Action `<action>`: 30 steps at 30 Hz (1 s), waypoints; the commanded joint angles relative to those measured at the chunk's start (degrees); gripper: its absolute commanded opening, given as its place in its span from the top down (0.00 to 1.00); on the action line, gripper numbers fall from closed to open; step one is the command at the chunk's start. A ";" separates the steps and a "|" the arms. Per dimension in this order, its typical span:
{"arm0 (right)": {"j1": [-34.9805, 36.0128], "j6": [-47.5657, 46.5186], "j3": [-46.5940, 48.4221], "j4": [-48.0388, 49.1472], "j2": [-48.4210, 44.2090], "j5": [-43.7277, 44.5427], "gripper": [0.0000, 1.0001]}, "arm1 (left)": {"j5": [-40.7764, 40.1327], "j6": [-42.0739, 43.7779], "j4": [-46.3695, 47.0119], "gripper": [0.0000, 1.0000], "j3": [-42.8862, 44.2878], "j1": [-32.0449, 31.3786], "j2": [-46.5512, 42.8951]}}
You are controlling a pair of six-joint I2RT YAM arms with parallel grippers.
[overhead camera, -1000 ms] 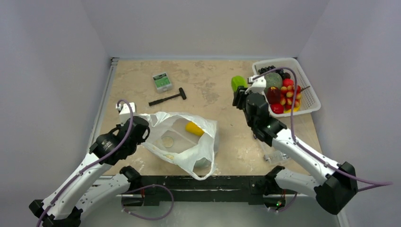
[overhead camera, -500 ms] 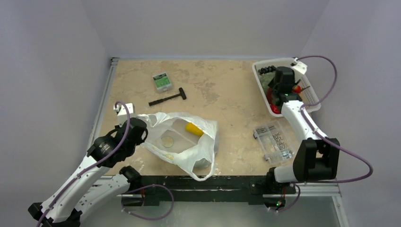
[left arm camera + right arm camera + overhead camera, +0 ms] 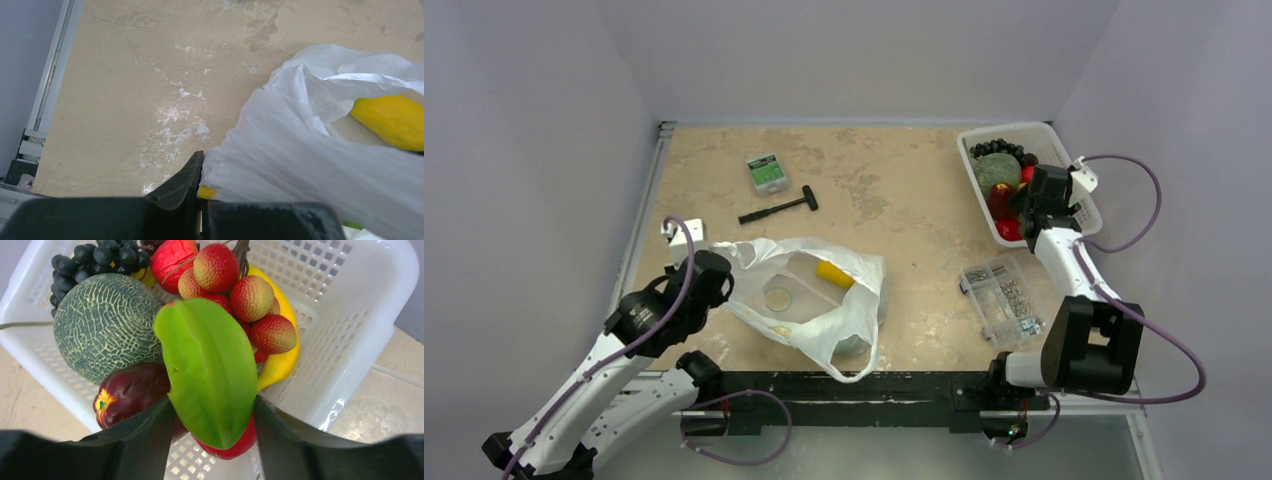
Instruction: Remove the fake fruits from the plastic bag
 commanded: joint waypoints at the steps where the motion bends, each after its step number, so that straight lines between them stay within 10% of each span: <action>1: -0.06 1.03 -1.06 1.11 -2.06 -3.13 0.31 | -0.61 1.16 2.15 1.00 -0.21 -0.41 -0.99; 12: 2.58 -5.59 -0.52 2.12 -10.58 -8.30 0.16 | 4.18 3.38 5.25 1.00 -1.05 -0.50 -0.49; 23: 33.30 -22.69 6.64 -0.12 -13.04 -25.65 0.20 | 26.82 9.80 16.67 1.00 -4.30 -0.59 -0.29; 30: 54.51 -30.63 4.43 -2.24 -19.20 -29.80 0.24 | 25.12 6.16 14.52 1.00 -4.88 -0.70 -0.25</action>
